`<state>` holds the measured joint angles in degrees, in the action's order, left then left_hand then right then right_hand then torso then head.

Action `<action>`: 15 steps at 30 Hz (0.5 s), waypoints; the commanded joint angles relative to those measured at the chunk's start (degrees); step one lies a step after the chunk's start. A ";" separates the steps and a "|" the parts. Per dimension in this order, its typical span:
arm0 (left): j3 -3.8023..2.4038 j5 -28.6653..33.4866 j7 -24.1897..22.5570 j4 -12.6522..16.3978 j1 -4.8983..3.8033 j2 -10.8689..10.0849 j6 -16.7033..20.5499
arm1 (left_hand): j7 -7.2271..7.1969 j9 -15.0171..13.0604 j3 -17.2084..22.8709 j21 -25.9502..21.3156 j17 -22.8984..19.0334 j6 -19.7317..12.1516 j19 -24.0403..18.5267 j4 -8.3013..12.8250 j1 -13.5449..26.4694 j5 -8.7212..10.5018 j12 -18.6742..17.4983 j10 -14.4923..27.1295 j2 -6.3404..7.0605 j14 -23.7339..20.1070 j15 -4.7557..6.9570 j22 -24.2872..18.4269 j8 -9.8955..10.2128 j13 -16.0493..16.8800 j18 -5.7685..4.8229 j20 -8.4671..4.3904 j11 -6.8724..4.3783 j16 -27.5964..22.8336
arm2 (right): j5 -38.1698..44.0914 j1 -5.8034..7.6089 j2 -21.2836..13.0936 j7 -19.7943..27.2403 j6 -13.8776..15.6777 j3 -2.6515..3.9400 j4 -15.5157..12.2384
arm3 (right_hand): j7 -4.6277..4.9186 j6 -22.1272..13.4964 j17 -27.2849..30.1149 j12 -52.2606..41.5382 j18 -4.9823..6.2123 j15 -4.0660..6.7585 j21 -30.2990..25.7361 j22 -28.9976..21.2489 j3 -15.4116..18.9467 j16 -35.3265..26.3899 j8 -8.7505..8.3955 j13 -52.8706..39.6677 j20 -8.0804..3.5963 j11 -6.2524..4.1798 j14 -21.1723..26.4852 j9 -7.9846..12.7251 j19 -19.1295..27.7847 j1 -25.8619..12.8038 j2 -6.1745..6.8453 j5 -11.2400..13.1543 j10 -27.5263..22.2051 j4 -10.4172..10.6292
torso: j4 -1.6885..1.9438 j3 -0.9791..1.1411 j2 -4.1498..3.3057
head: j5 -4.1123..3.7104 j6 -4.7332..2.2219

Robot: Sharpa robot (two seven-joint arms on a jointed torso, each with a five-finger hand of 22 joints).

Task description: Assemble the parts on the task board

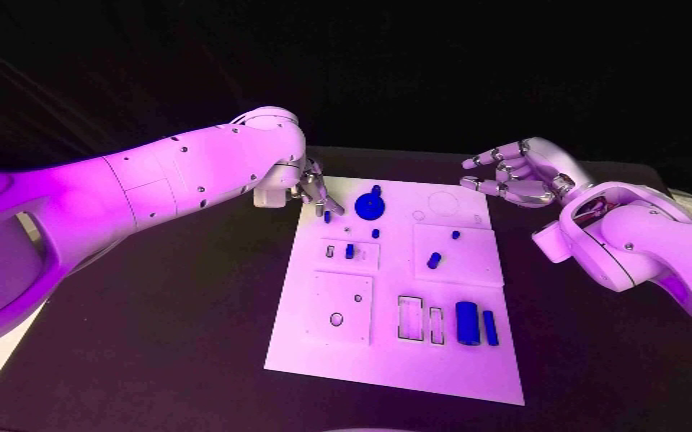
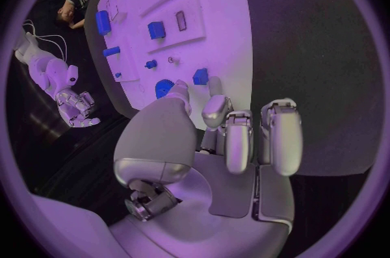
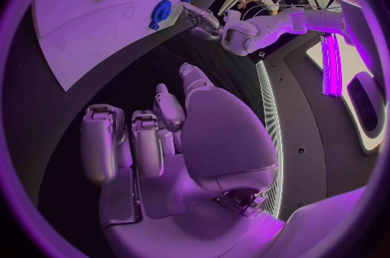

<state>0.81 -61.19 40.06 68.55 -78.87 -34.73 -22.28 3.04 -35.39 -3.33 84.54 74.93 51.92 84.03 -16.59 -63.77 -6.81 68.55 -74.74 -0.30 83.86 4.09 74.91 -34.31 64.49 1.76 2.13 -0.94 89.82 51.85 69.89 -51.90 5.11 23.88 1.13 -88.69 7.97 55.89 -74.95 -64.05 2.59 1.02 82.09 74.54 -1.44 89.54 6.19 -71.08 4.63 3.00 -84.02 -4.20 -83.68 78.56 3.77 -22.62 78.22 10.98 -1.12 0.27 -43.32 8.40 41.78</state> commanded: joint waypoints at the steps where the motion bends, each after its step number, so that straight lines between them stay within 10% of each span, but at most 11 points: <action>1: -0.01 0.65 1.30 0.21 0.04 0.13 -1.10 | -0.14 0.09 -0.33 0.32 15.07 0.37 3.10 0.02 -0.84 -0.11 0.26 -0.23 -0.02 6.14 0.46 7.37 -0.38 0.07 0.04 -0.41 -0.15 0.18 | 0.03 -0.06 0.09 0.66 -0.07 0.01 0.06 | 0.02 0.45 -14.19 -0.06 0.71 0.32 -0.33 0.10 0.05 -0.25 0.20 -0.06 -0.04 -0.14 -5.73 -0.05 0.29 -0.11 -0.44 -0.37 -0.21 -0.13 | -0.05 0.04 0.01 | 0.09 0.01; 15: 0.00 0.67 1.34 0.36 0.08 0.12 -1.08 | -0.53 -0.18 -0.03 0.38 15.07 0.78 3.16 0.19 -3.15 -0.17 0.63 -0.48 -0.93 6.14 0.75 7.53 -1.63 0.16 0.01 -0.67 -0.48 0.18 | -0.05 -0.08 0.20 0.62 -0.18 0.01 0.28 | 0.02 0.45 -14.19 -0.06 0.71 0.32 -0.33 0.10 0.05 -0.25 0.20 -0.06 -0.04 -0.14 -5.73 -0.05 0.29 -0.11 -0.44 -0.37 -0.21 -0.13 | -0.04 0.04 -0.01 | 0.14 -0.01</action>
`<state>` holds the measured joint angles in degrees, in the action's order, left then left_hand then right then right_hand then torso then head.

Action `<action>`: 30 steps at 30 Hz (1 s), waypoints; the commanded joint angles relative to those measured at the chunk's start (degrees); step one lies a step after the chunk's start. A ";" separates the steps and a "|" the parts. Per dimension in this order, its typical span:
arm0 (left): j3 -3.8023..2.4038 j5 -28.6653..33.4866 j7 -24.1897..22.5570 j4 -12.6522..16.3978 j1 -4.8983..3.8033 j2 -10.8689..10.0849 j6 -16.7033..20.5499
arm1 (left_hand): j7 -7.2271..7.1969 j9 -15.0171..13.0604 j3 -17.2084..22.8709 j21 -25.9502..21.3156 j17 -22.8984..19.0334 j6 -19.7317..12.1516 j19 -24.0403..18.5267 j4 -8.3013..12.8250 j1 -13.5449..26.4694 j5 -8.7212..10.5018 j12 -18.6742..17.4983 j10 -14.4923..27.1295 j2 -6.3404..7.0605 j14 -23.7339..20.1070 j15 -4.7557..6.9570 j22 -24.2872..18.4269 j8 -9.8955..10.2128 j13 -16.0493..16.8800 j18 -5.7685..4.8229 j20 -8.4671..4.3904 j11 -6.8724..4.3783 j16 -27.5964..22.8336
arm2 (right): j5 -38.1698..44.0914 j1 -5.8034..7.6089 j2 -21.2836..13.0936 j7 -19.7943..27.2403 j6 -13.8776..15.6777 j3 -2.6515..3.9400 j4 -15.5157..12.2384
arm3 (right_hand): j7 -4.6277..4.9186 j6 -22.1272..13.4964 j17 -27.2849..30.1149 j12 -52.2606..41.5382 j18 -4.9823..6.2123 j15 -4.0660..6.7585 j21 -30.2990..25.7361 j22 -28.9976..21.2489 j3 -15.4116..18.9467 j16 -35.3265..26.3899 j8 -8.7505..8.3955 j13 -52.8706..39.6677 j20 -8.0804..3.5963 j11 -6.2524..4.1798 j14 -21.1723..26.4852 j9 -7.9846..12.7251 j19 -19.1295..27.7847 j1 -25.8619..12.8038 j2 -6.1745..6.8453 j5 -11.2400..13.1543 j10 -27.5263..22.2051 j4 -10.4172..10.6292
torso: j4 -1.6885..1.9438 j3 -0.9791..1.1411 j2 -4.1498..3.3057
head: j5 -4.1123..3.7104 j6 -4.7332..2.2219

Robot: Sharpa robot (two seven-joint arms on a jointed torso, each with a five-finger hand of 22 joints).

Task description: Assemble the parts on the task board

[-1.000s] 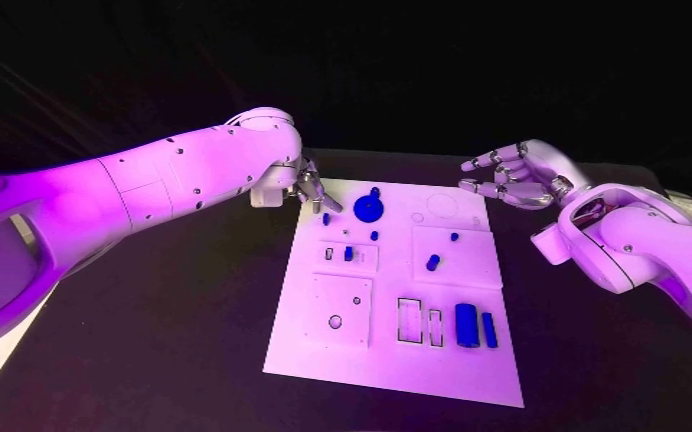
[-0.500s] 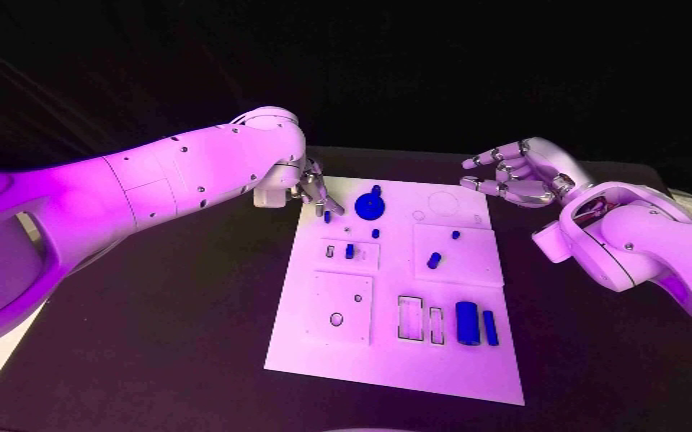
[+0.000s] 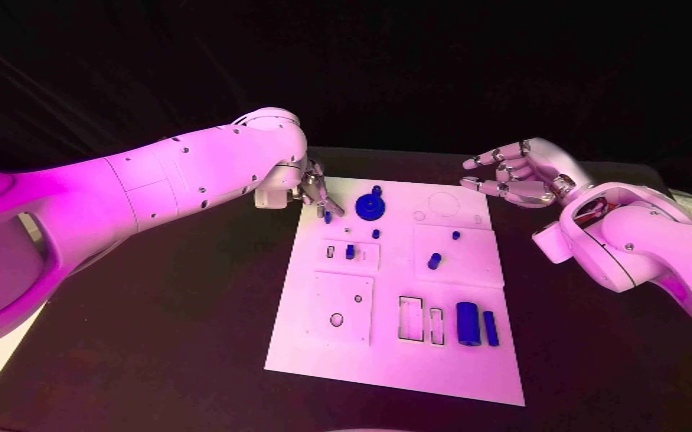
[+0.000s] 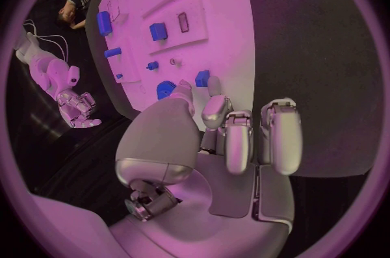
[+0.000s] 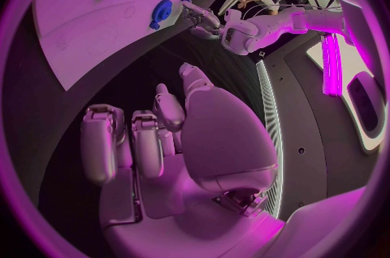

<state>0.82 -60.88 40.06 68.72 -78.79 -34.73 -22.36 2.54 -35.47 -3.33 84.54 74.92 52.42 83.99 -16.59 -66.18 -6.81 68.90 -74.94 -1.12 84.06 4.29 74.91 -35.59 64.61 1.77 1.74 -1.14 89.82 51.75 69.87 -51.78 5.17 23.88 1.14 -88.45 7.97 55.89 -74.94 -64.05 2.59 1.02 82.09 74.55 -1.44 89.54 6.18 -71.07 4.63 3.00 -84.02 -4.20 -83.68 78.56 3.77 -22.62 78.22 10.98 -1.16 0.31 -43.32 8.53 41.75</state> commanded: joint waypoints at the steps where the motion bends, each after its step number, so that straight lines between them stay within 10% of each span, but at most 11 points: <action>1: -0.01 0.36 1.35 0.19 0.01 0.12 -1.04 | -0.05 -0.13 0.05 0.36 15.08 0.26 3.19 0.21 -1.00 -0.18 0.29 -0.29 -0.18 5.94 0.57 7.51 -0.45 0.03 0.01 -0.30 -0.30 0.18 | 0.05 -0.06 0.08 0.56 -0.19 0.00 0.05 | 0.02 0.45 -14.20 -0.06 0.71 0.32 -0.33 0.09 0.05 -0.25 0.20 -0.07 -0.05 -0.14 -5.73 -0.06 0.29 -0.11 -0.44 -0.37 -0.21 -0.13 | 0.00 0.01 -0.02 | 0.02 0.03; 23: 0.00 0.37 1.49 -0.07 0.01 0.29 -1.87 | -0.44 -0.07 4.24 0.39 15.08 -0.73 3.25 0.88 -7.63 -0.43 0.29 -0.19 -0.85 5.94 0.93 7.73 -1.47 -0.43 -0.03 -0.66 -0.69 0.18 | 0.03 -0.10 0.05 0.74 -0.09 0.00 -0.08 | 0.01 0.52 -14.20 0.01 0.71 0.34 -0.35 0.07 0.03 -0.25 0.26 0.01 -0.07 -0.16 -5.73 -0.06 0.30 0.00 -0.44 -0.51 -0.25 -0.17 | 0.02 0.02 -0.04 | 0.07 0.37; 30: 0.02 1.01 1.47 -0.02 0.01 0.28 -0.74 | -0.39 1.14 17.40 0.32 15.08 -2.41 3.23 5.83 -17.86 -1.77 -0.80 0.42 0.30 5.94 1.31 7.75 -0.07 -1.14 -0.03 -1.23 -0.89 0.18 | 0.03 -0.11 0.01 0.80 -0.07 0.00 -0.12 | 0.01 0.52 -14.20 0.01 0.71 0.34 -0.35 0.07 0.03 -0.25 0.26 0.01 -0.07 -0.16 -5.73 -0.06 0.30 0.00 -0.44 -0.51 -0.25 -0.17 | 0.03 0.00 0.02 | 0.07 0.47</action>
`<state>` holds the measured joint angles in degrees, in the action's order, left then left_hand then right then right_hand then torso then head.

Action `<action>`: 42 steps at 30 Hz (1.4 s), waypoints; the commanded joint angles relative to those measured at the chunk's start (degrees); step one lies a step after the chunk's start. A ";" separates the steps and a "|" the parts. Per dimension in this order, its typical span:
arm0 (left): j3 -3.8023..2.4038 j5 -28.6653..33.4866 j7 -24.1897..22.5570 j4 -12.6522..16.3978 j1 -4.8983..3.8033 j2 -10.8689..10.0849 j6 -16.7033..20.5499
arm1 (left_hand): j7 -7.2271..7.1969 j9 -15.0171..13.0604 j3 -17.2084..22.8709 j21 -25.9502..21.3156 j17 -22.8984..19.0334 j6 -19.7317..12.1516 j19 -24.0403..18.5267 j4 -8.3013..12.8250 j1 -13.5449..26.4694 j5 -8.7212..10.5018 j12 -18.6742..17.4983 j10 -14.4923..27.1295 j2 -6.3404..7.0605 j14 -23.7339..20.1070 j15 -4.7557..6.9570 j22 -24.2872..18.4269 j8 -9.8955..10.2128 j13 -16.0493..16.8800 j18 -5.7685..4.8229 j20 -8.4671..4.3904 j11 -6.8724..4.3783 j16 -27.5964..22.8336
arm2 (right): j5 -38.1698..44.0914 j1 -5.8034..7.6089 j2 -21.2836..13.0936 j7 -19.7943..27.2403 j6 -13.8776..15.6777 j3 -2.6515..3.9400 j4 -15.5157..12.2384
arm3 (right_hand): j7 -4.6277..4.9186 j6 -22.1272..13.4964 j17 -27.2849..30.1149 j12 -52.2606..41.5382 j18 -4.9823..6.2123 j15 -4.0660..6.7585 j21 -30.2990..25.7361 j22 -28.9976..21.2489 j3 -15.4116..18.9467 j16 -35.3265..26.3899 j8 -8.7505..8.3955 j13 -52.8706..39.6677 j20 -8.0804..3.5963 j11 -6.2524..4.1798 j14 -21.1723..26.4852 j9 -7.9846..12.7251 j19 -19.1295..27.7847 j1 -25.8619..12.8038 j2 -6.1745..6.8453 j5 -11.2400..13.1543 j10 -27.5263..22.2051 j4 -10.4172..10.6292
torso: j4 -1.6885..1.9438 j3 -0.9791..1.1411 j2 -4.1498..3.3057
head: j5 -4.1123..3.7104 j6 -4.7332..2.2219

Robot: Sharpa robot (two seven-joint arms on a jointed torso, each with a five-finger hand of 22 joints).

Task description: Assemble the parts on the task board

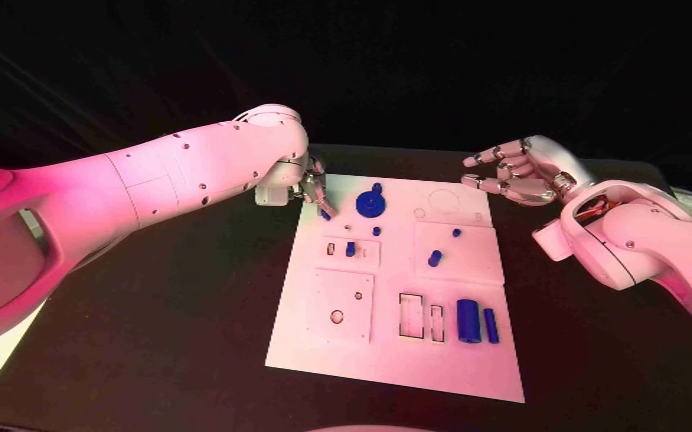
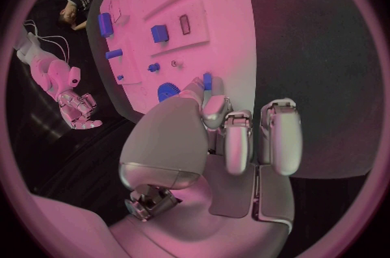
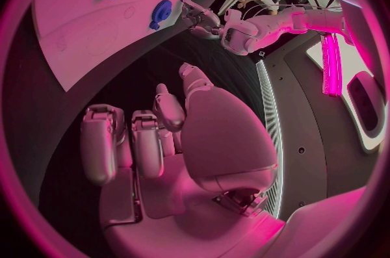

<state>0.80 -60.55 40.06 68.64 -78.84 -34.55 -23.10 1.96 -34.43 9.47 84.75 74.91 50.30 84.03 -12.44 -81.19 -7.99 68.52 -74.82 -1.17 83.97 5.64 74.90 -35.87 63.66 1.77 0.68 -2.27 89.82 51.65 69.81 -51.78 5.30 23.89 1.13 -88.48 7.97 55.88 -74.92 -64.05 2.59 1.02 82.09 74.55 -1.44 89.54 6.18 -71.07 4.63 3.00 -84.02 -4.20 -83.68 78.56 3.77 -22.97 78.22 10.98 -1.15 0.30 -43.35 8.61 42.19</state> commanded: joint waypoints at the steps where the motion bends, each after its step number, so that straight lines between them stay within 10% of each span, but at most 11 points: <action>1: 0.04 0.73 1.46 0.11 0.06 0.07 0.33 | 0.46 0.19 8.40 0.07 15.09 -0.15 3.17 1.30 -2.21 -0.52 -0.56 0.09 1.87 6.03 -0.19 7.74 0.10 -0.35 -0.03 0.04 0.78 0.18 | 0.13 -0.05 0.00 0.67 -0.09 0.00 -0.09 | 0.01 0.52 -14.22 0.01 0.71 0.34 -0.36 0.06 0.03 -0.25 0.26 0.00 -0.07 -0.16 -5.73 -0.06 0.30 0.00 -0.44 -0.16 -0.25 -0.17 | 0.01 0.01 0.05 | -0.01 0.04; 6: 0.04 1.45 1.29 0.97 0.07 -0.51 2.47 | 0.64 -0.56 24.45 -0.18 15.09 -0.10 3.11 1.98 2.69 -0.12 -0.40 -0.91 8.69 6.03 -0.47 7.57 -1.72 -0.60 0.02 0.54 0.82 0.18 | 0.02 -0.05 -0.01 0.69 -0.10 0.00 -0.05 | 0.01 0.52 -14.22 0.01 0.71 0.34 -0.36 0.06 0.03 -0.25 0.26 0.00 -0.07 -0.16 -5.73 -0.06 0.30 0.00 -0.44 -0.16 -0.25 -0.17 | 0.04 0.06 0.09 | 0.01 0.04; 9: 0.03 1.77 1.18 2.12 0.07 -1.25 3.63 | 0.55 -0.99 27.57 -0.27 15.09 -0.25 3.10 3.18 4.29 -0.04 -0.26 -1.12 9.64 6.03 -0.54 7.52 -2.51 -0.58 0.07 0.43 0.74 0.18 | -0.11 -0.05 -0.06 0.71 -0.12 0.00 -0.05 | 0.01 0.51 -14.24 -0.07 0.71 0.35 -0.35 0.07 0.05 -0.24 0.27 -0.05 -0.08 -0.15 -5.74 -0.06 0.30 0.00 -0.41 -0.14 -0.22 -0.18 | 0.10 0.07 0.11 | 0.09 0.01; 24: 0.10 2.19 0.84 13.09 0.15 -7.90 9.40 | 0.47 -1.54 30.96 -0.42 15.09 -0.19 3.09 4.98 6.80 0.12 0.53 -1.89 10.78 6.03 -0.49 7.43 -3.70 0.12 0.10 0.38 0.48 0.18 | -0.47 -0.04 -0.12 0.65 -0.29 0.00 0.08 | 0.02 0.49 -14.22 0.03 0.72 0.35 -0.38 0.04 0.16 -0.26 0.28 0.05 -0.09 -0.14 -5.73 -0.04 0.31 -0.07 -0.32 0.27 -0.27 -0.14 | 0.05 0.01 0.04 | 0.44 -0.35; 42: 1.52 2.80 0.86 20.71 2.89 -11.67 13.72 | 0.29 -1.73 31.91 -0.46 15.09 0.14 3.10 5.30 7.86 0.16 0.73 -2.20 11.07 6.03 -0.40 7.41 -4.23 0.24 0.11 0.28 0.34 0.18 | -0.50 -0.05 0.11 0.54 -0.63 0.00 0.27 | 0.01 0.50 -14.13 0.17 0.72 0.35 -0.41 0.00 0.19 -0.33 0.30 0.17 -0.10 -0.15 -5.71 -0.04 0.32 -0.05 -0.30 0.52 -0.34 -0.15 | 0.18 0.01 0.07 | 0.90 -0.01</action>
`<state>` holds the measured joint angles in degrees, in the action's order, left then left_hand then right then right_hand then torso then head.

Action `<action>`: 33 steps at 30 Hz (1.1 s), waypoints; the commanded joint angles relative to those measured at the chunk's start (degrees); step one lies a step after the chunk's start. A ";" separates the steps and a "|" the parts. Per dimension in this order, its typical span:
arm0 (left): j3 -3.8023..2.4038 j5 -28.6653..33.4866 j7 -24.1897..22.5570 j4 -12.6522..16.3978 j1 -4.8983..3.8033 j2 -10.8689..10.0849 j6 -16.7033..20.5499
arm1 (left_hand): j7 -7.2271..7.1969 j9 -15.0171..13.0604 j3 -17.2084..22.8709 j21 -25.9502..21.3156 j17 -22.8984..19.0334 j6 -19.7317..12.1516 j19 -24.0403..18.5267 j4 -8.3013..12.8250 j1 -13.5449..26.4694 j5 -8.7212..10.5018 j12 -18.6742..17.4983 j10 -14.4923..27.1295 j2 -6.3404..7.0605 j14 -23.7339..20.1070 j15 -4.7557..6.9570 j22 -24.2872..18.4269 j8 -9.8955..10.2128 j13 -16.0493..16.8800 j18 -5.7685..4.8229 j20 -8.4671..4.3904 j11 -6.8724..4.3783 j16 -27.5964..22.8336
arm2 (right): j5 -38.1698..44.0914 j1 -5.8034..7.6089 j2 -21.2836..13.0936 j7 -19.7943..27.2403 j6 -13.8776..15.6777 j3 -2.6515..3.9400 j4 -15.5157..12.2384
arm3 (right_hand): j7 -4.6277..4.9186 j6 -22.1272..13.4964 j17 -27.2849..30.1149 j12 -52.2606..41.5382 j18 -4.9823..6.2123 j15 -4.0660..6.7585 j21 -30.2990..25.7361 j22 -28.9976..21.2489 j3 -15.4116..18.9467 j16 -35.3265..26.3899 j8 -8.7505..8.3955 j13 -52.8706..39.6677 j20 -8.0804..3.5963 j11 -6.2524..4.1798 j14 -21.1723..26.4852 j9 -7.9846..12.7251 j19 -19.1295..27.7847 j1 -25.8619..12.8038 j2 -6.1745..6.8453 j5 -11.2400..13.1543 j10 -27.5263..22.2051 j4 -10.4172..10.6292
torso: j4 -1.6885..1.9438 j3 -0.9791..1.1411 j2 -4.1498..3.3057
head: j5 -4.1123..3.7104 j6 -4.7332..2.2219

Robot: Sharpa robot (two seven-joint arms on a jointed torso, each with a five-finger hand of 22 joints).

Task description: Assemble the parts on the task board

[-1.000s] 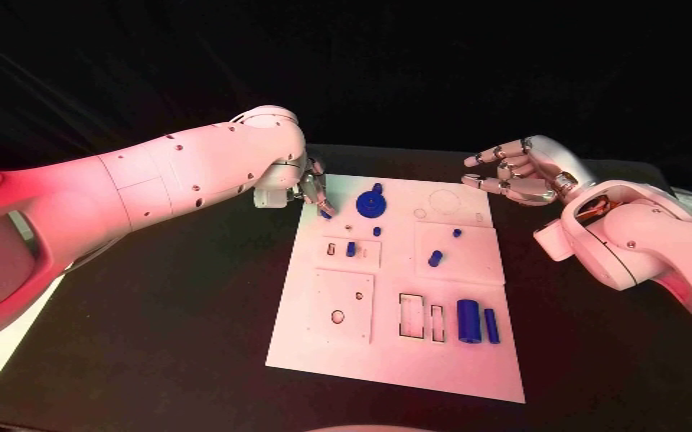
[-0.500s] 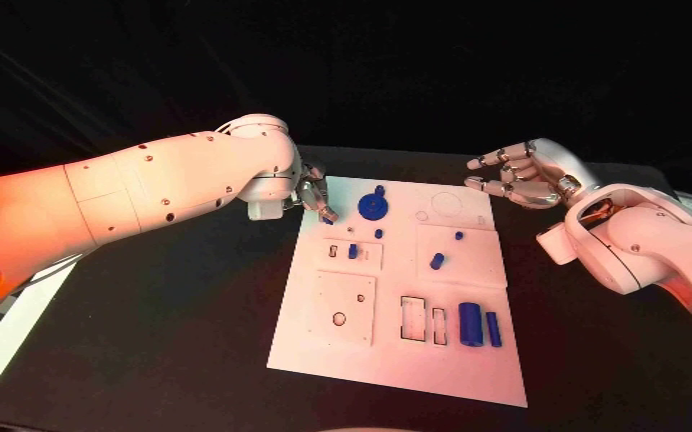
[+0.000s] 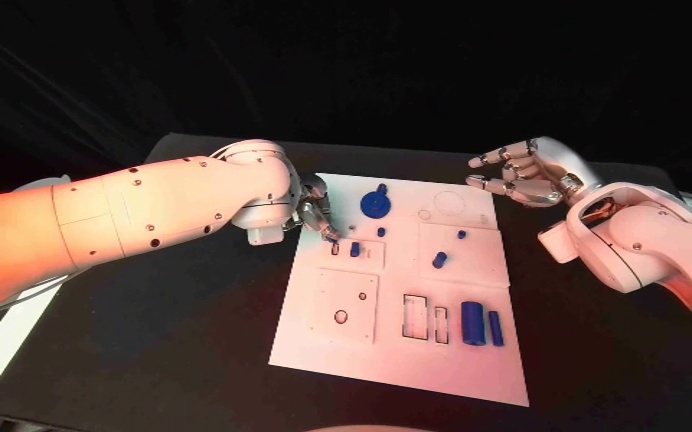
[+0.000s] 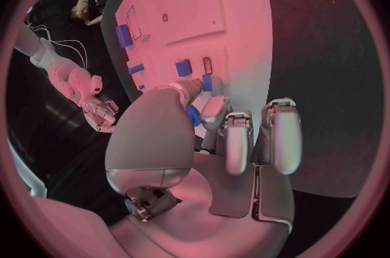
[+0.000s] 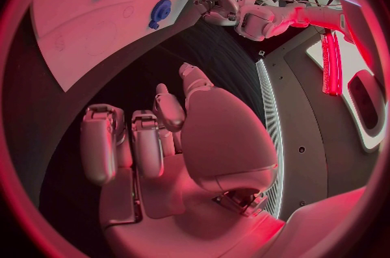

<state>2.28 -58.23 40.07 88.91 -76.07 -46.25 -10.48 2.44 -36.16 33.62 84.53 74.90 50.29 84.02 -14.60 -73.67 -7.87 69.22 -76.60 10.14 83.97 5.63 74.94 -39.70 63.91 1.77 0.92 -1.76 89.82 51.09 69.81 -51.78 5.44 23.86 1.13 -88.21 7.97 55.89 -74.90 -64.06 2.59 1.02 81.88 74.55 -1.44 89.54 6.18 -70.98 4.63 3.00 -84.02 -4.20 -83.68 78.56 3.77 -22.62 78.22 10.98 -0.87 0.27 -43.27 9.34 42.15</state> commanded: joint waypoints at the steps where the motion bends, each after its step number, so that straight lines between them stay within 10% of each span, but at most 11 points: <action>1: 0.07 0.46 0.85 0.54 0.20 0.04 1.10 | -0.19 0.00 7.76 -0.24 15.10 0.15 3.11 7.46 0.35 0.04 0.03 -0.43 -0.24 6.03 -0.39 7.38 -0.40 -0.01 0.10 0.04 -0.16 0.18 | 0.06 -0.05 0.15 0.40 -0.63 0.00 0.03 | 0.01 0.49 -14.14 0.18 0.72 0.35 -0.20 0.00 0.19 -0.33 0.30 0.08 -0.10 -0.15 -5.71 -0.04 0.32 -0.05 -0.30 0.17 -0.34 -0.15 | -0.09 0.02 -0.03 | 0.16 0.00; 33: 0.19 -3.63 1.72 0.34 0.90 0.48 -5.07 | -0.32 -0.19 8.82 0.07 15.10 0.17 3.28 8.42 0.74 0.06 0.27 -0.66 0.51 6.03 -0.27 7.85 -0.84 0.27 -0.01 -0.07 -0.31 0.18 | 0.04 -0.13 0.36 0.39 -1.14 0.00 0.26 | 0.00 0.49 -14.14 0.22 0.73 0.35 -0.22 -0.03 0.18 -0.33 0.31 0.12 -0.10 -0.15 -5.70 -0.03 0.34 0.00 -0.34 0.24 -0.37 -0.17 | -0.09 0.08 -0.02 | 0.14 0.87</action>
<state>2.44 -60.62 40.07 89.30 -75.19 -45.90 -13.11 2.57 -36.26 35.11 84.54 74.93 50.37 84.02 -13.10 -72.70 -7.65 69.22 -76.85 11.10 83.97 5.63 74.92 -40.15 64.09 1.77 0.91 -2.01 89.82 51.02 69.73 -51.52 5.42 23.67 1.13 -87.96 7.97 55.89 -74.93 -64.05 2.59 1.02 81.88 74.55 -1.44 89.54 6.18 -70.91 4.63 3.00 -84.02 -4.20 -83.68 78.56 3.77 -22.62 78.22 10.98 -0.94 0.36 -43.25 9.41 42.94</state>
